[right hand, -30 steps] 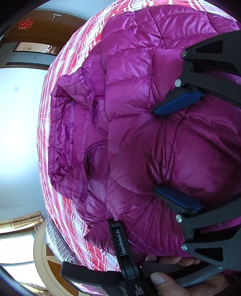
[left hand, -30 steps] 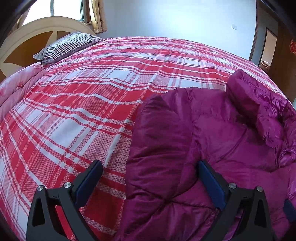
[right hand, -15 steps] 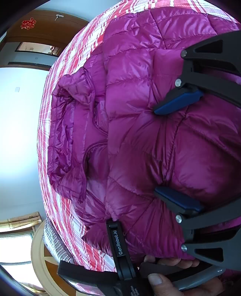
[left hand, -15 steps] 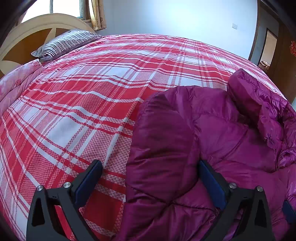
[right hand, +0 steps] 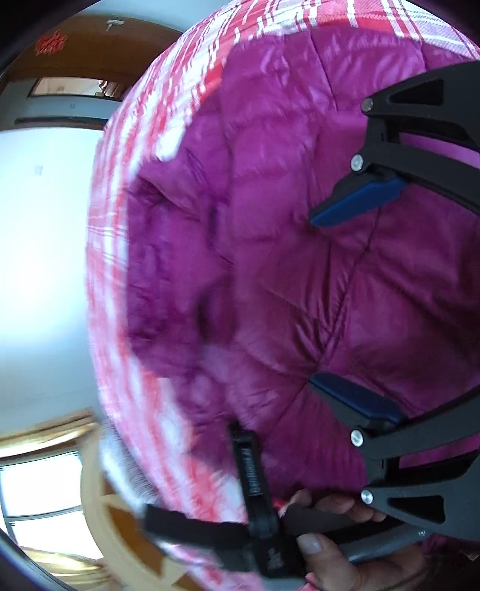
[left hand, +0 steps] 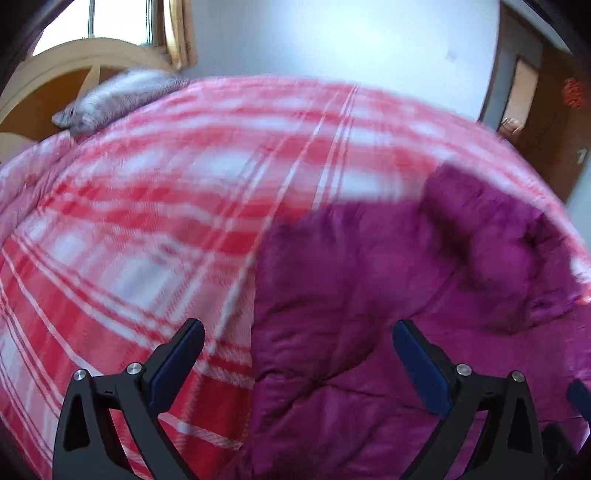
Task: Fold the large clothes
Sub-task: 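Grasp the jacket side edge with the left tool and lift it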
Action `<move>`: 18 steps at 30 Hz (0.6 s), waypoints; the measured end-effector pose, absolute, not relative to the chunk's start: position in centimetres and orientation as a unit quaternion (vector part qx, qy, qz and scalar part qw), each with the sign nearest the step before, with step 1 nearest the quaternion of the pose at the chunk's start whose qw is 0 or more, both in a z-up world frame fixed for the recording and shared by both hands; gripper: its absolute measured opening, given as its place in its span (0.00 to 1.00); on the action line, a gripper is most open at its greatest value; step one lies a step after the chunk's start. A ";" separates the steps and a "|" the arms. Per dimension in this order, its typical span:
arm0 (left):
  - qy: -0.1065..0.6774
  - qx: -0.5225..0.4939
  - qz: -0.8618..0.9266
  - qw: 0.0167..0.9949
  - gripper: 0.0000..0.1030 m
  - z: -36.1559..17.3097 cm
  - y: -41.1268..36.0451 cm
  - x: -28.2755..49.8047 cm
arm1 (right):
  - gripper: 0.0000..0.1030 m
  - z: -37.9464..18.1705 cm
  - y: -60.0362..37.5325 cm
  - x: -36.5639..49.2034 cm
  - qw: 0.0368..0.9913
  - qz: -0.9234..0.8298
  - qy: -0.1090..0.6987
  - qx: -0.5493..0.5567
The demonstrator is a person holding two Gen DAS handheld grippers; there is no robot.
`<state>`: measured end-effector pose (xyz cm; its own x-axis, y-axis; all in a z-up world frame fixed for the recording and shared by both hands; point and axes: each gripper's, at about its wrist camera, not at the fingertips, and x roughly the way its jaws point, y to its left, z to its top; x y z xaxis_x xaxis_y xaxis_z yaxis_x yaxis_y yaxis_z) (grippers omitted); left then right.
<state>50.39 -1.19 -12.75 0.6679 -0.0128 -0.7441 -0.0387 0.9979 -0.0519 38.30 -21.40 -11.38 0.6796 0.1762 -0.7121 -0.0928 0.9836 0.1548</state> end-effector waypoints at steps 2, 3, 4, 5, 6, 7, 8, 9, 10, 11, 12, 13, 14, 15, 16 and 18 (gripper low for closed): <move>0.375 -0.027 -0.013 0.927 0.99 -10.1 -1.9 50.4 | 0.89 -10.2 -23.0 37.8 0.923 0.064 0.373 0.072; 0.369 -0.023 -0.026 0.929 0.99 -9.2 -2.5 50.8 | 0.89 -9.8 -24.0 37.8 0.926 0.058 0.364 0.083; 0.370 -0.020 -0.037 0.928 0.99 -8.7 -3.0 51.3 | 0.89 -9.6 -24.7 38.0 0.927 0.054 0.360 0.091; 0.374 -0.014 -0.052 0.926 0.99 -8.2 -3.9 52.3 | 0.89 -9.5 -25.5 38.2 0.927 0.049 0.358 0.101; 0.377 -0.009 -0.058 0.924 0.99 -7.9 -4.8 53.3 | 0.89 -9.6 -25.8 38.4 0.927 0.048 0.358 0.104; 0.375 -0.001 -0.058 0.925 0.99 -7.6 -5.7 54.6 | 0.89 -9.6 -26.0 38.5 0.926 0.046 0.359 0.106; 0.372 0.011 -0.058 0.926 0.99 -7.5 -6.5 55.5 | 0.89 -9.8 -26.3 38.6 0.926 0.045 0.361 0.107; 0.369 0.030 -0.057 0.927 0.99 -7.6 -7.4 56.5 | 0.89 -9.9 -26.6 38.7 0.925 0.045 0.362 0.107; 0.368 0.048 -0.057 0.927 0.99 -7.8 -8.4 57.6 | 0.89 -9.9 -26.9 38.7 0.924 0.047 0.363 0.108; 0.370 0.071 -0.059 0.925 0.99 -8.2 -9.6 59.0 | 0.89 -9.9 -27.3 38.7 0.924 0.048 0.365 0.108; 0.372 0.082 -0.061 0.923 0.99 -8.6 -10.2 59.9 | 0.89 -9.8 -27.6 38.7 0.924 0.047 0.365 0.107; 0.373 0.090 -0.064 0.921 0.99 -8.9 -10.7 60.5 | 0.89 -9.7 -27.9 38.8 0.924 0.047 0.364 0.106; 0.375 0.101 -0.070 0.919 0.96 -9.4 -11.4 61.2 | 0.89 -9.4 -28.4 38.8 0.925 0.048 0.362 0.103; 0.378 0.109 -0.073 0.916 0.92 -9.8 -12.0 61.8 | 0.89 -9.3 -28.7 39.1 0.926 0.048 0.362 0.101; 0.382 0.113 -0.079 0.914 0.79 -10.2 -12.4 62.2 | 0.89 -9.1 -29.1 39.3 0.925 0.049 0.363 0.099; 0.399 0.116 -0.106 0.903 0.52 -10.8 -13.0 62.8 | 0.89 -8.5 -30.1 40.6 0.924 0.049 0.369 0.090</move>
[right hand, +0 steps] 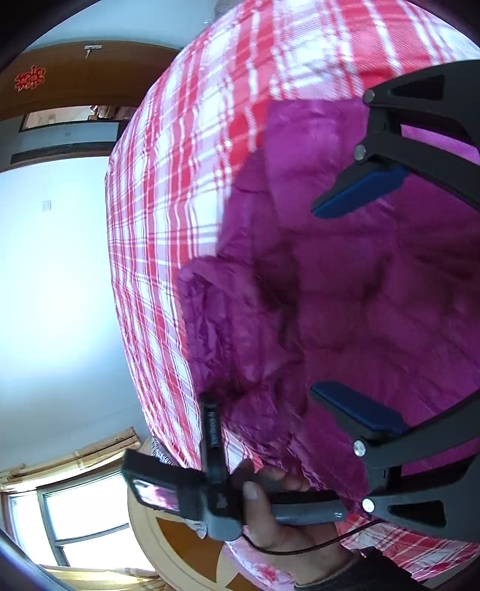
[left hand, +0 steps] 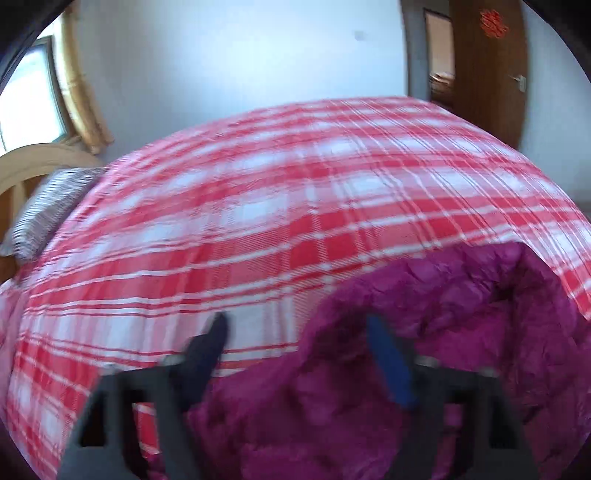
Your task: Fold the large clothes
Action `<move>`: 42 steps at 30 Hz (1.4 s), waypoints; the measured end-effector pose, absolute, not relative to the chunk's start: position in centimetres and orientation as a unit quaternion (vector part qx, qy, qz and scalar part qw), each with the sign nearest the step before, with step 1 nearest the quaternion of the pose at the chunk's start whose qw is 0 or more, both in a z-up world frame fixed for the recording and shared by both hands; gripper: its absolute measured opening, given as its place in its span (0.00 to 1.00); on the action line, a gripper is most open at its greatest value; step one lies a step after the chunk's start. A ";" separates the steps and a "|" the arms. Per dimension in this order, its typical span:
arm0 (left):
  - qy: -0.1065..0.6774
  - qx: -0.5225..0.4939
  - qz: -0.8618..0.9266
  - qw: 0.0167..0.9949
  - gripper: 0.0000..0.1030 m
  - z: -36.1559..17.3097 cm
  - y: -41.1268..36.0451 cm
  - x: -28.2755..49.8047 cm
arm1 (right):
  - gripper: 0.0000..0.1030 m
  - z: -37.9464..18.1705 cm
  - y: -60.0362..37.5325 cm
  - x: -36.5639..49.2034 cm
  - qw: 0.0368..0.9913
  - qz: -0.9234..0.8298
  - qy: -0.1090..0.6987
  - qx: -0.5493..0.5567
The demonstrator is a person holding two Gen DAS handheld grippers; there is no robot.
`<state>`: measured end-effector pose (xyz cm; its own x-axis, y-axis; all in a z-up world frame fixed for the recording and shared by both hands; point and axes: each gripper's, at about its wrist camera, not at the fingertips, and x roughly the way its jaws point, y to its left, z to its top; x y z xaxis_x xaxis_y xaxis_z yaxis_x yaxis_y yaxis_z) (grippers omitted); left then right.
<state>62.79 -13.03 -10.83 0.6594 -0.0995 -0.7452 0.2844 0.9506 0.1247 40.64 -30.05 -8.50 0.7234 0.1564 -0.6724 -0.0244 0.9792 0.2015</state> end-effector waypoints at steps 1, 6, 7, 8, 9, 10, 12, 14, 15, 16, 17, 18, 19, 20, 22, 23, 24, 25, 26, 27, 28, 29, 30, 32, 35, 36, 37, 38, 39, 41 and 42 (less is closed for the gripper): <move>0.404 0.123 -0.119 0.898 0.34 -11.1 -13.4 62.8 | 0.89 -7.9 -30.8 41.5 0.926 0.044 0.366 0.086; 0.392 0.125 -0.148 0.899 0.11 -11.1 -13.3 62.2 | 0.88 -6.0 -33.3 46.4 0.931 0.019 0.357 0.075; 0.387 0.125 -0.155 0.900 0.10 -11.0 -13.2 62.0 | 0.85 -5.9 -33.4 47.3 0.930 0.020 0.359 0.072; 0.379 0.131 -0.158 0.903 0.10 -10.8 -13.2 61.7 | 0.84 -5.9 -33.4 47.9 0.930 0.020 0.361 0.069; 0.372 0.135 -0.162 0.904 0.09 -10.6 -13.3 61.5 | 0.84 -5.9 -33.3 48.9 0.929 0.019 0.365 0.061; 0.367 0.138 -0.168 0.905 0.09 -10.4 -13.3 61.2 | 0.83 -5.9 -33.1 49.6 0.928 0.020 0.369 0.054; 0.358 0.150 -0.175 0.905 0.09 -10.2 -13.4 60.7 | 0.81 -6.3 -32.6 51.3 0.923 0.027 0.382 0.043; 0.348 0.166 -0.179 0.905 0.09 -10.1 -13.6 60.2 | 0.80 -6.6 -32.1 52.5 0.921 0.027 0.388 0.030; 0.345 0.172 -0.179 0.905 0.09 -10.2 -13.6 60.1 | 0.80 -6.7 -31.9 52.9 0.920 0.027 0.390 0.023; 0.343 0.177 -0.179 0.905 0.09 -10.2 -13.5 60.0 | 0.78 -6.9 -31.6 53.6 0.919 0.026 0.393 0.013; 0.341 0.179 -0.181 0.905 0.09 -10.3 -13.4 59.8 | 0.77 -7.1 -31.3 54.1 0.918 0.027 0.397 0.005; 0.339 0.179 -0.183 0.905 0.09 -10.4 -13.2 59.7 | 0.75 -7.2 -31.0 54.4 0.916 0.029 0.400 -0.003; 0.337 0.182 -0.184 0.905 0.09 -10.5 -13.0 59.6 | 0.71 -7.6 -30.5 54.9 0.913 0.030 0.406 -0.017; 0.337 0.183 -0.183 0.905 0.09 -10.7 -12.7 59.6 | 0.69 -8.0 -30.2 55.2 0.910 0.030 0.412 -0.032; 0.338 0.180 -0.184 0.905 0.09 -11.0 -12.2 59.5 | 0.57 -8.7 -29.7 55.7 0.905 0.025 0.420 -0.060; 0.339 0.179 -0.184 0.905 0.09 -11.1 -12.0 59.5 | 0.55 -9.1 -29.7 55.9 0.903 0.024 0.423 -0.069; 0.341 0.178 -0.183 0.905 0.09 -11.2 -11.8 59.5 | 0.50 -9.3 -29.7 56.0 0.901 0.023 0.426 -0.075; 0.342 0.176 -0.184 0.904 0.09 -11.3 -11.6 59.5 | 0.36 -9.5 -29.8 56.0 0.900 0.022 0.427 -0.081; 0.343 0.173 -0.186 0.904 0.09 -11.4 -11.5 59.5 | 0.26 -9.8 -29.9 55.8 0.899 0.021 0.429 -0.085; 0.343 0.172 -0.187 0.904 0.09 -11.5 -11.5 59.4 | 0.15 -9.8 -30.1 55.7 0.899 0.023 0.429 -0.083; 0.344 0.172 -0.185 0.904 0.09 -11.6 -11.4 59.4 | 0.14 -9.9 -30.2 55.3 0.901 0.026 0.424 -0.080; 0.346 0.168 -0.184 0.905 0.09 -11.7 -11.4 59.4 | 0.13 -9.8 -30.2 54.8 0.904 0.026 0.419 -0.084; 0.347 0.164 -0.182 0.905 0.09 -11.8 -11.3 59.4 | 0.12 -9.9 -30.1 54.4 0.905 0.026 0.414 -0.092; 0.353 0.152 -0.178 0.906 0.09 -11.9 -11.1 59.4 | 0.12 -10.0 -29.9 53.6 0.910 0.027 0.402 -0.103; 0.359 0.138 -0.177 0.906 0.09 -11.7 -10.8 59.0 | 0.11 -10.5 -30.0 52.8 0.913 0.028 0.393 -0.100; 0.360 0.134 -0.180 0.906 0.09 -11.6 -10.7 58.7 | 0.11 -10.7 -29.9 52.6 0.914 0.028 0.391 -0.103; 0.357 0.129 -0.182 0.907 0.09 -11.2 -10.6 58.3 | 0.11 -10.9 -29.8 52.6 0.915 0.027 0.389 -0.108; 0.351 0.125 -0.184 0.910 0.09 -10.6 -10.4 57.7 | 0.11 -11.2 -29.6 52.2 0.915 0.026 0.384 -0.119; 0.340 0.116 -0.191 0.914 0.09 -9.7 -10.3 56.9 | 0.11 -11.3 -29.4 52.0 0.916 0.026 0.380 -0.127; 0.313 0.098 -0.201 0.923 0.10 -8.0 -10.0 55.8 | 0.11 -11.6 -29.3 51.9 0.916 0.024 0.377 -0.136; 0.296 0.088 -0.201 0.930 0.10 -7.0 -9.9 55.4 | 0.11 -11.7 -29.5 51.9 0.916 0.024 0.378 -0.132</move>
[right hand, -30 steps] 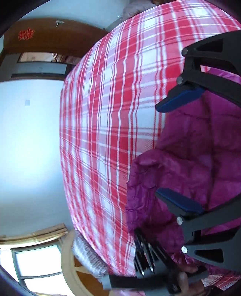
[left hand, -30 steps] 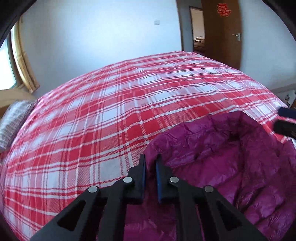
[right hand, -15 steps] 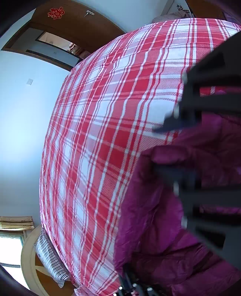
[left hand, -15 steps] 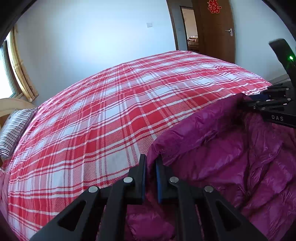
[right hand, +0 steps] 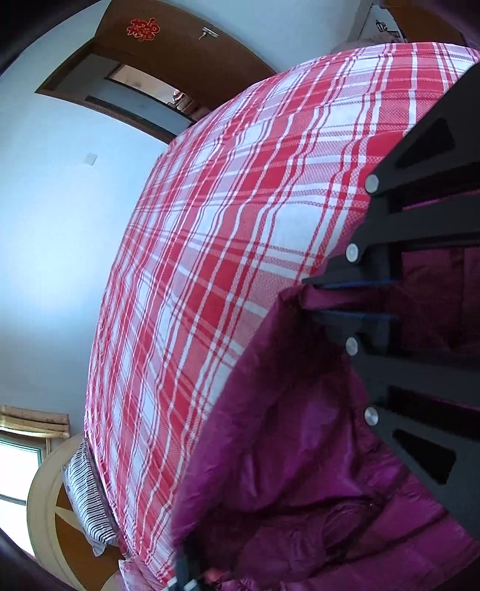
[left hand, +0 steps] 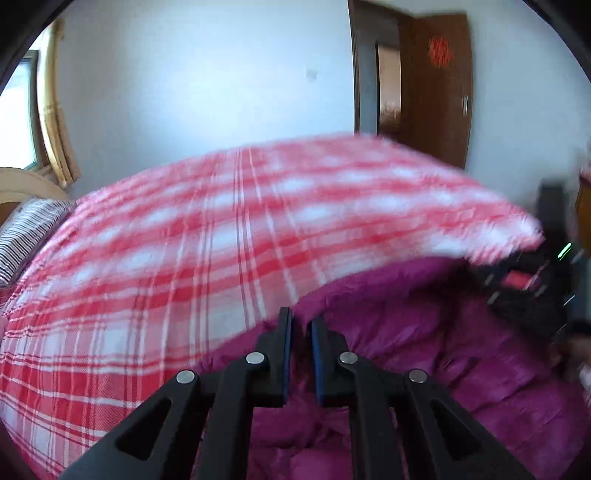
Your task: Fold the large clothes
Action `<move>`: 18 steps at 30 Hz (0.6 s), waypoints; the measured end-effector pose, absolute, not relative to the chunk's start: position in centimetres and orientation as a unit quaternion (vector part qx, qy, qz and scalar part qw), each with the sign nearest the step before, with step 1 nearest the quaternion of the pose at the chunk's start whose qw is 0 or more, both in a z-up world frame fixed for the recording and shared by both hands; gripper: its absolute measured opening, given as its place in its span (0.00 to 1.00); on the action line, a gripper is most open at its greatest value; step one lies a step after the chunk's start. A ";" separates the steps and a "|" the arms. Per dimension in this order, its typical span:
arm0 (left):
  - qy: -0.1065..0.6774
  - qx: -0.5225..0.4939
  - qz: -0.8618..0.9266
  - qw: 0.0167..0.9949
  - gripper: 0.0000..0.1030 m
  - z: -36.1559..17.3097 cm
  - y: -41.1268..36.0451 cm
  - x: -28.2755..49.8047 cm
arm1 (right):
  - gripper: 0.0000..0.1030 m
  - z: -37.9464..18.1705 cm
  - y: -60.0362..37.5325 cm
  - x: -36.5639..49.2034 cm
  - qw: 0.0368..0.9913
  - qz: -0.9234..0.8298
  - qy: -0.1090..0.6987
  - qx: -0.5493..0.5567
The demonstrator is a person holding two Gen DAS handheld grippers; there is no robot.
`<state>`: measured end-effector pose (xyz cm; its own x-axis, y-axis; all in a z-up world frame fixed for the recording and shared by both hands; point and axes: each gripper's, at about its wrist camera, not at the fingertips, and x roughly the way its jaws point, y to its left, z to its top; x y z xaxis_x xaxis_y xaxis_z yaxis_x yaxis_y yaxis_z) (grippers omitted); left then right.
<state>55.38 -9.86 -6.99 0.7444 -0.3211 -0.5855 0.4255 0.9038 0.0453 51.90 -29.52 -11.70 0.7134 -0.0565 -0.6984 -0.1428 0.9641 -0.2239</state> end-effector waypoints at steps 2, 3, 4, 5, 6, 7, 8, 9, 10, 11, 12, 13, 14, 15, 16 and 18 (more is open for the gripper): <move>0.271 0.066 -0.193 0.941 0.10 -5.2 -9.6 55.3 | 0.11 -11.9 -30.1 52.0 0.918 0.019 0.377 -0.121; 0.264 0.051 -0.189 0.944 0.10 -4.4 -9.5 55.5 | 0.11 -12.0 -30.2 51.9 0.919 0.018 0.376 -0.117; 0.260 0.034 -0.184 0.947 0.10 -3.8 -9.3 55.9 | 0.11 -12.1 -30.3 51.7 0.920 0.017 0.374 -0.116; 0.257 0.016 -0.179 0.949 0.10 -3.3 -9.0 56.4 | 0.11 -12.3 -30.1 51.6 0.920 0.016 0.372 -0.122; 0.259 0.006 -0.172 0.950 0.11 -3.1 -9.1 57.1 | 0.11 -12.4 -29.8 51.5 0.920 0.015 0.370 -0.132; 0.268 0.007 -0.166 0.949 0.18 -3.3 -9.5 57.8 | 0.11 -12.5 -29.6 51.3 0.920 0.014 0.366 -0.139; 0.289 0.018 -0.162 0.943 0.25 -4.0 -10.4 59.1 | 0.11 -12.6 -29.5 51.2 0.920 0.013 0.364 -0.142; 0.306 0.025 -0.161 0.938 0.25 -4.7 -11.1 60.0 | 0.11 -12.7 -29.4 51.1 0.921 0.011 0.361 -0.146; 0.323 0.031 -0.162 0.932 0.25 -5.5 -11.6 60.7 | 0.11 -12.8 -29.4 51.0 0.922 0.009 0.358 -0.146; 0.342 0.036 -0.163 0.925 0.25 -6.6 -12.1 61.5 | 0.11 -13.0 -29.5 51.0 0.923 0.007 0.356 -0.144; 0.362 0.041 -0.167 0.916 0.25 -7.8 -12.6 62.1 | 0.11 -13.0 -29.6 51.0 0.924 0.006 0.355 -0.142; 0.376 0.045 -0.168 0.910 0.25 -8.8 -12.9 62.3 | 0.11 -13.0 -29.7 51.0 0.925 0.005 0.354 -0.140; 0.387 0.048 -0.164 0.906 0.25 -9.9 -12.9 62.1 | 0.11 -12.9 -29.8 51.0 0.926 0.004 0.352 -0.137; 0.392 0.051 -0.165 0.904 0.25 -10.7 -12.8 61.7 | 0.11 -12.9 -29.9 51.0 0.926 0.004 0.352 -0.135; 0.399 0.061 -0.167 0.899 0.25 -11.5 -12.9 61.4 | 0.11 -12.9 -30.0 50.9 0.927 0.005 0.351 -0.132; 0.409 0.084 -0.165 0.894 0.25 -12.8 -13.0 60.4 | 0.12 -12.9 -30.2 51.1 0.927 0.007 0.354 -0.125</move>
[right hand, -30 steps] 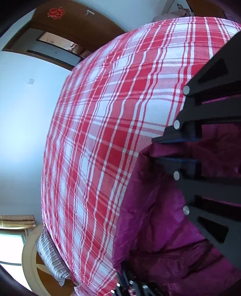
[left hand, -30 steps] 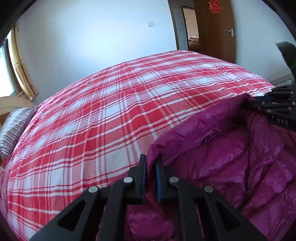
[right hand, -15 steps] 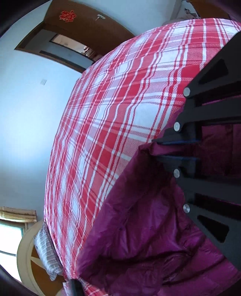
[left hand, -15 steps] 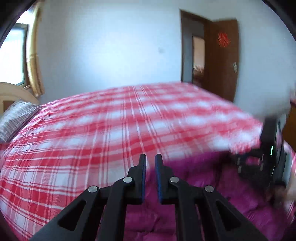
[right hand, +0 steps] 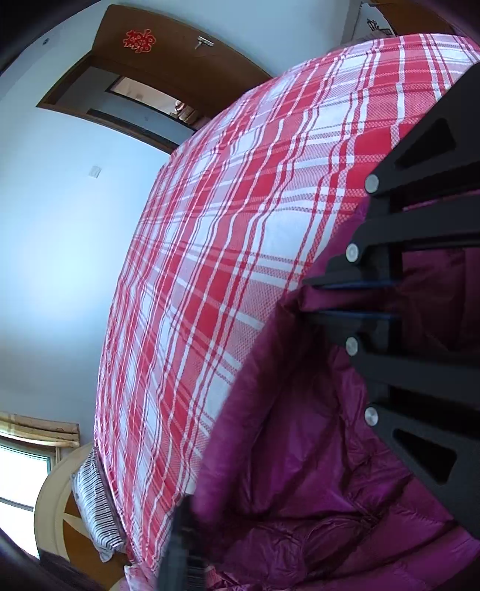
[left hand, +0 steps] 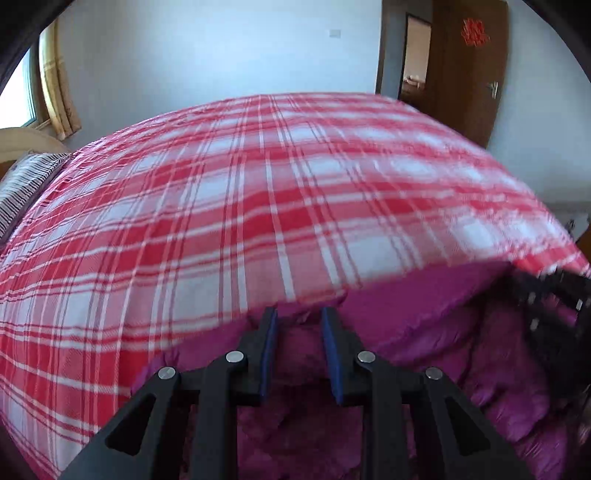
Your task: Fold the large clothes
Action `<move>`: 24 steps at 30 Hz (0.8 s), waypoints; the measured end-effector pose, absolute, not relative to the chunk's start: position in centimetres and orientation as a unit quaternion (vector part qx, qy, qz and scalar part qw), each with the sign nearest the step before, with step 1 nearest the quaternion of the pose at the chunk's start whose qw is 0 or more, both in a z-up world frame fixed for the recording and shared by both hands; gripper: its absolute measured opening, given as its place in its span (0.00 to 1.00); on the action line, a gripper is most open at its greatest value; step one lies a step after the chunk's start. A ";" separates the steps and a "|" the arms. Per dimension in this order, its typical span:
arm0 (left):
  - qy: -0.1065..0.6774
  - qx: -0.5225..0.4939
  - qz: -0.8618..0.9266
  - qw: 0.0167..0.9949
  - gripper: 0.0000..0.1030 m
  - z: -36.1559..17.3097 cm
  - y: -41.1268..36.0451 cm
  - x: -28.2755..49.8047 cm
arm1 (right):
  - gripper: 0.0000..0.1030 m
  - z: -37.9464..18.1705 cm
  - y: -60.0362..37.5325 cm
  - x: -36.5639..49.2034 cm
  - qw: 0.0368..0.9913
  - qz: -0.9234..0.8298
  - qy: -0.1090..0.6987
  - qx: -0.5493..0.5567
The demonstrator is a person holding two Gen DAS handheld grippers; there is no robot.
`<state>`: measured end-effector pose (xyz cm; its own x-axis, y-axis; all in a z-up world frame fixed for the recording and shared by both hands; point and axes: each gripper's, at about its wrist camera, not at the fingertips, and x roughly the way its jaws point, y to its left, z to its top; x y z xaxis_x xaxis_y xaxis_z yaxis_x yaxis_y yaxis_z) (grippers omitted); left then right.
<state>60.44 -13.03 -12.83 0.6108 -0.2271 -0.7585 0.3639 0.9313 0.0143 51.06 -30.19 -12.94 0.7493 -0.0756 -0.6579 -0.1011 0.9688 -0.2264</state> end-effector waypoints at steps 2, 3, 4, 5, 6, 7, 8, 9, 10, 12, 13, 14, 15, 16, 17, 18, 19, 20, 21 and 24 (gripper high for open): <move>0.411 0.097 -0.164 0.891 0.25 -13.7 -13.1 59.8 | 0.13 -12.9 -30.2 51.1 0.926 0.007 0.357 -0.121; 0.410 0.098 -0.161 0.892 0.25 -13.9 -13.1 59.5 | 0.13 -12.8 -30.3 50.9 0.927 0.009 0.357 -0.118; 0.409 0.095 -0.158 0.894 0.25 -14.1 -13.0 59.5 | 0.17 -12.6 -30.3 50.8 0.927 0.014 0.357 -0.112; 0.409 0.094 -0.157 0.894 0.25 -14.2 -13.0 59.5 | 0.21 -12.4 -30.4 50.6 0.928 0.018 0.356 -0.103; 0.408 0.093 -0.156 0.895 0.25 -14.3 -13.0 59.6 | 0.29 -11.9 -30.7 50.3 0.930 0.021 0.355 -0.091; 0.406 0.094 -0.155 0.896 0.25 -14.3 -13.0 59.6 | 0.34 -11.3 -31.2 49.8 0.933 0.021 0.352 -0.075; 0.404 0.096 -0.155 0.896 0.25 -14.5 -13.1 59.5 | 0.36 -10.7 -31.6 49.4 0.936 0.019 0.346 -0.060; 0.402 0.099 -0.154 0.897 0.25 -14.5 -13.1 59.4 | 0.37 -10.0 -32.0 49.0 0.939 0.019 0.340 -0.043; 0.400 0.102 -0.154 0.898 0.25 -14.6 -13.2 59.3 | 0.41 -9.2 -32.4 48.5 0.944 0.021 0.330 -0.022; 0.397 0.105 -0.152 0.899 0.25 -14.8 -13.3 59.2 | 0.49 -7.2 -33.0 48.2 0.952 0.011 0.306 0.024; 0.394 0.106 -0.151 0.900 0.25 -14.9 -13.3 59.1 | 0.49 -6.4 -33.0 48.7 0.951 0.003 0.307 0.043; 0.392 0.107 -0.150 0.901 0.25 -14.9 -13.4 59.1 | 0.49 -6.0 -32.7 49.7 0.947 0.005 0.317 0.059; 0.390 0.108 -0.149 0.902 0.25 -14.9 -13.4 59.0 | 0.49 -5.8 -32.4 50.7 0.942 0.011 0.326 0.073; 0.388 0.109 -0.149 0.903 0.25 -14.9 -13.4 58.9 | 0.48 -5.9 -32.1 52.0 0.936 0.014 0.339 0.092; 0.387 0.110 -0.149 0.903 0.25 -14.9 -13.4 58.9 | 0.48 -6.1 -31.7 53.1 0.930 0.008 0.353 0.098; 0.387 0.109 -0.149 0.903 0.25 -15.0 -13.3 58.9 | 0.48 -6.8 -31.3 54.3 0.921 0.006 0.377 0.101; 0.387 0.108 -0.150 0.903 0.25 -15.0 -13.3 58.9 | 0.47 -7.6 -30.7 55.3 0.911 0.011 0.398 0.103; 0.387 0.104 -0.151 0.903 0.25 -15.0 -13.2 58.9 | 0.46 -8.4 -30.1 55.6 0.908 0.008 0.410 0.092; 0.387 0.101 -0.152 0.904 0.25 -15.0 -13.1 58.9 | 0.46 -9.2 -29.5 55.4 0.905 0.001 0.418 0.074; 0.385 0.094 -0.154 0.905 0.25 -15.1 -13.0 58.9 | 0.46 -11.5 -29.3 54.4 0.899 -0.005 0.435 0.052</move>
